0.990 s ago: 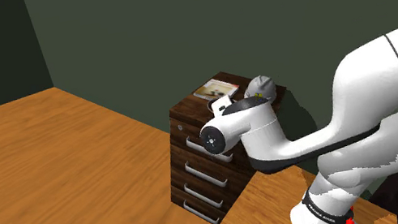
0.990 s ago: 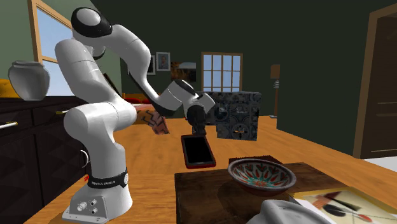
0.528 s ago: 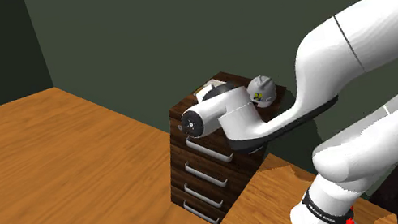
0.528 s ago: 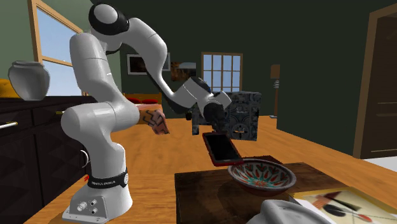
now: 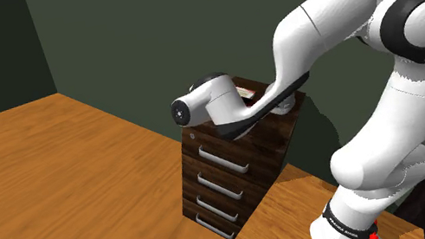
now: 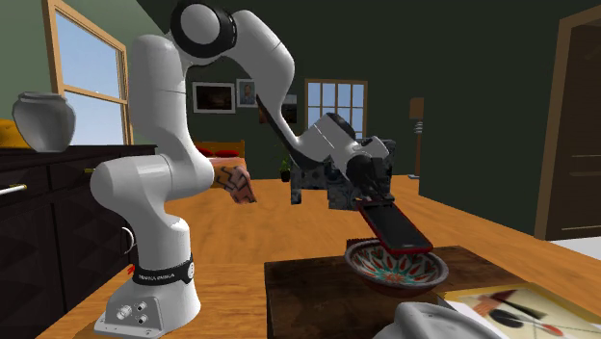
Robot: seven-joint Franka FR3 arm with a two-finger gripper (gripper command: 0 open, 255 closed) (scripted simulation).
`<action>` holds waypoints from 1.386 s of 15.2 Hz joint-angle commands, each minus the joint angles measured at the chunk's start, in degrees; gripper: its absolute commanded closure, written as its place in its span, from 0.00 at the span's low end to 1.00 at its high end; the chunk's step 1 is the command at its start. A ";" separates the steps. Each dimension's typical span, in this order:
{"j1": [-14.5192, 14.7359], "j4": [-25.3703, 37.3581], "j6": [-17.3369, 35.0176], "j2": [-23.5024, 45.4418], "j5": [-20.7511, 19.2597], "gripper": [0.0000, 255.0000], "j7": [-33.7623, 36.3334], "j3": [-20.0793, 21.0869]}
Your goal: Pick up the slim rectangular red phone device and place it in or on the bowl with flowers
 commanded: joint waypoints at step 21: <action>5.53 1.32 -7.01 15.51 -8.22 1.00 9.80 -4.31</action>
